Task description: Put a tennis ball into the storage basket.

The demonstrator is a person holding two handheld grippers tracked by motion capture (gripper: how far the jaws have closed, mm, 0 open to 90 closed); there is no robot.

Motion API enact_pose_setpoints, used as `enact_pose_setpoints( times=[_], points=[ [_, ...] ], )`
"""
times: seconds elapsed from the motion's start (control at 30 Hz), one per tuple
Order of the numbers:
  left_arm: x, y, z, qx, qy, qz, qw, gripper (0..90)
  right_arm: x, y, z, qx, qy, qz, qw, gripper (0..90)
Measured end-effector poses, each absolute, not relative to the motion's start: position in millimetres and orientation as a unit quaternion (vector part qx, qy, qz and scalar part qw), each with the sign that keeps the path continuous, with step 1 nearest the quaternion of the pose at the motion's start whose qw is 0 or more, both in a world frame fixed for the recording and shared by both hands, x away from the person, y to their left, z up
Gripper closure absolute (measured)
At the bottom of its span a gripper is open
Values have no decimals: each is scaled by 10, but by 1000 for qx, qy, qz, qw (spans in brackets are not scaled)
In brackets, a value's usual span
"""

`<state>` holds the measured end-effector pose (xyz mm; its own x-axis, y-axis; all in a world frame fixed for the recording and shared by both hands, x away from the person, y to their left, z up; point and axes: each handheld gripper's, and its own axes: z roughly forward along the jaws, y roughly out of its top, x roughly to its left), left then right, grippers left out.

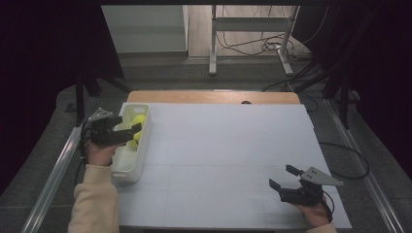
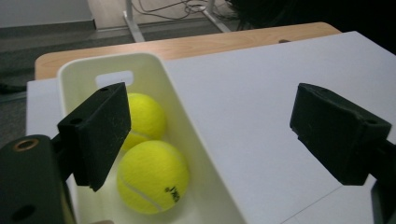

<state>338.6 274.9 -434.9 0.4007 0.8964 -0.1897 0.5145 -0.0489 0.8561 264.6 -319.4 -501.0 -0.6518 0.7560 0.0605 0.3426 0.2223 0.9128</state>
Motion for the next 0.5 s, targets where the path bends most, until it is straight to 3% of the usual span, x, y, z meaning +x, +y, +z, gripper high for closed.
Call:
enact_pose_setpoints(
  times=[0.5],
  points=[
    [3307, 2476, -4303, 726, 459, 194, 474, 153, 2640, -3187, -5015, 365, 757, 502, 203, 126]
  ],
)
